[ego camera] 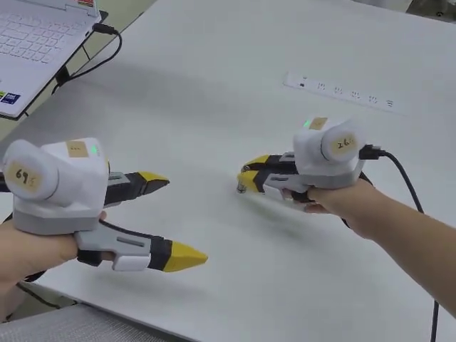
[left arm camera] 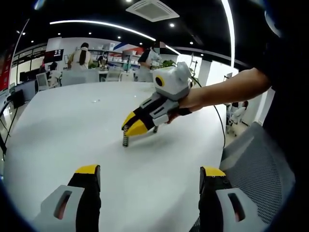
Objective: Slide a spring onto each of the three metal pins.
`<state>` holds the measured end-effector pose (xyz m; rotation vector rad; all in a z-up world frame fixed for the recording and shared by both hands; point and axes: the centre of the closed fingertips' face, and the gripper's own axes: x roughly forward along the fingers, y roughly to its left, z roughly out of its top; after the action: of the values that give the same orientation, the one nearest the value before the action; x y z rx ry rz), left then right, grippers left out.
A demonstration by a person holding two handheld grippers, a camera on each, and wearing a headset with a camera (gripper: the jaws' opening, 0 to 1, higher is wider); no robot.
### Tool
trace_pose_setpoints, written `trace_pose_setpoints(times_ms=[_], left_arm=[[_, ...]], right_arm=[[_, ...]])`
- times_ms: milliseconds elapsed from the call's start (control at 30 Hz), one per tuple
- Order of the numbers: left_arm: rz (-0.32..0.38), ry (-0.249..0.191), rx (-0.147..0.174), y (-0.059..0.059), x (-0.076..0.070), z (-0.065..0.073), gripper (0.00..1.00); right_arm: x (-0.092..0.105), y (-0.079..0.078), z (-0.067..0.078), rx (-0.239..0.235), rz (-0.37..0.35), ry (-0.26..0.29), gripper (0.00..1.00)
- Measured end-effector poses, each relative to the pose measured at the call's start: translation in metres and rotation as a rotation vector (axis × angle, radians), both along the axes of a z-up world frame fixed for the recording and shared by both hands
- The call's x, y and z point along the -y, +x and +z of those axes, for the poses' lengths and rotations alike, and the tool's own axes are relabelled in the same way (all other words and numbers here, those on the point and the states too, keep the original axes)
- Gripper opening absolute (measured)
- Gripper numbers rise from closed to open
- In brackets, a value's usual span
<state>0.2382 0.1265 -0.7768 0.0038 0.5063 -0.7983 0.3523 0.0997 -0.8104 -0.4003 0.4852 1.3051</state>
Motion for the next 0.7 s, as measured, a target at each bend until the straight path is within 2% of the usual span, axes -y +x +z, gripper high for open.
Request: trace_pose_setpoints(times_ms=[167,367,633,700], left_arm=[[-0.001,0.002,0.006,0.001,0.002,0.003,0.81],[-0.003,0.008,0.007,0.004,0.003,0.005,0.82],[-0.011,0.021,0.006,0.008,0.007,0.007,0.82],[-0.012,0.02,0.007,0.01,0.008,0.009,0.82]], right_arm=[[-0.002,0.002,0.006,-0.027,-0.026,0.04,0.17],[-0.002,-0.002,0.015,-0.018,-0.024,0.057,0.22],[0.009,-0.004,0.024,-0.026,-0.042,0.078,0.29],[0.014,-0.007,0.027,-0.039,-0.054,0.098,0.31]])
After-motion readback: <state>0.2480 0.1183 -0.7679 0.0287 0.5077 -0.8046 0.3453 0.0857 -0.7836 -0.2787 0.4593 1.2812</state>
